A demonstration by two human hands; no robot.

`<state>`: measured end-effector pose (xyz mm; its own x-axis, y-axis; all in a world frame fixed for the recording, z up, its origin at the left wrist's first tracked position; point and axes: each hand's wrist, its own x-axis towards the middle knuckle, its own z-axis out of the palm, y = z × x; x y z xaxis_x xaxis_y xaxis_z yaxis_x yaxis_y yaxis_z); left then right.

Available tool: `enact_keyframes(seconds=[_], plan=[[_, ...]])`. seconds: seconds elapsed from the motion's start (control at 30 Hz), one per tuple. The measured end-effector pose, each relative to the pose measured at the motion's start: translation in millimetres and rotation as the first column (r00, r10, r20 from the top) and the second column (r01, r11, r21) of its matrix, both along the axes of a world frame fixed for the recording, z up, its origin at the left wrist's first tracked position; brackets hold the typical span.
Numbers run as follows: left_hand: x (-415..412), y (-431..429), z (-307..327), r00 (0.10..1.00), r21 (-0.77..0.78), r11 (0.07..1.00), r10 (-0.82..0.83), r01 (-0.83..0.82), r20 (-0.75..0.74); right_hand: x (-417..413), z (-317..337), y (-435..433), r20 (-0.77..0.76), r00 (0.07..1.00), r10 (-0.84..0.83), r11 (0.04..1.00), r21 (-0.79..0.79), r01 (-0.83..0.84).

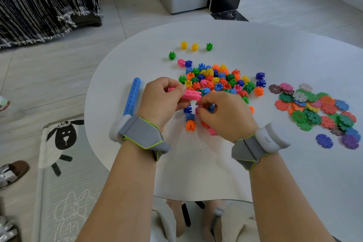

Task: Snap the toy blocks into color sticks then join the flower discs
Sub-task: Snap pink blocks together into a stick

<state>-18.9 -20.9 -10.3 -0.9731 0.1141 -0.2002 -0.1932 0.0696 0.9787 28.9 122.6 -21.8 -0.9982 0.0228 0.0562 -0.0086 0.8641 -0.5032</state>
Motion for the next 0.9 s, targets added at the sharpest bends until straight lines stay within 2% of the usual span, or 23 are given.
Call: enact_keyframes(seconds=[0.07, 0.13, 0.2, 0.5, 0.7, 0.9], plan=[[-0.1, -0.1, 0.0, 1.0, 0.012, 1.0, 0.008, -0.008, 0.005, -0.9, -1.4, 2.4, -0.085, 0.993, -0.081, 0.982, -0.177, 0.065], [-0.5, 0.1, -0.1, 1.0, 0.021, 1.0, 0.016, -0.016, 0.012, -0.1, 1.5, 4.6, -0.076, 0.979, -0.19, 0.887, -0.44, 0.138], [-0.8, 0.6, 0.1, 1.0, 0.023, 1.0, 0.017, -0.017, 0.017, 1.1, 4.5, 5.4, -0.049, 0.971, -0.236, 0.782, -0.603, 0.16], [-1.5, 1.2, 0.6, 1.0, 0.038, 0.999, 0.013, -0.014, 0.021, 0.7, 9.3, 3.3, -0.018, 0.992, -0.127, 0.73, -0.679, 0.081], [-3.3, -1.6, 1.4, 0.999, 0.051, 0.998, 0.039, -0.039, 0.011, 1.1, 8.0, 3.0, 0.014, 0.987, -0.159, 0.635, -0.765, 0.113], [-2.7, -3.0, 2.4, 0.999, 0.058, 0.998, 0.019, -0.021, 0.035, 3.3, 10.0, 3.2, 0.002, 0.987, -0.162, 0.632, -0.768, 0.105]])
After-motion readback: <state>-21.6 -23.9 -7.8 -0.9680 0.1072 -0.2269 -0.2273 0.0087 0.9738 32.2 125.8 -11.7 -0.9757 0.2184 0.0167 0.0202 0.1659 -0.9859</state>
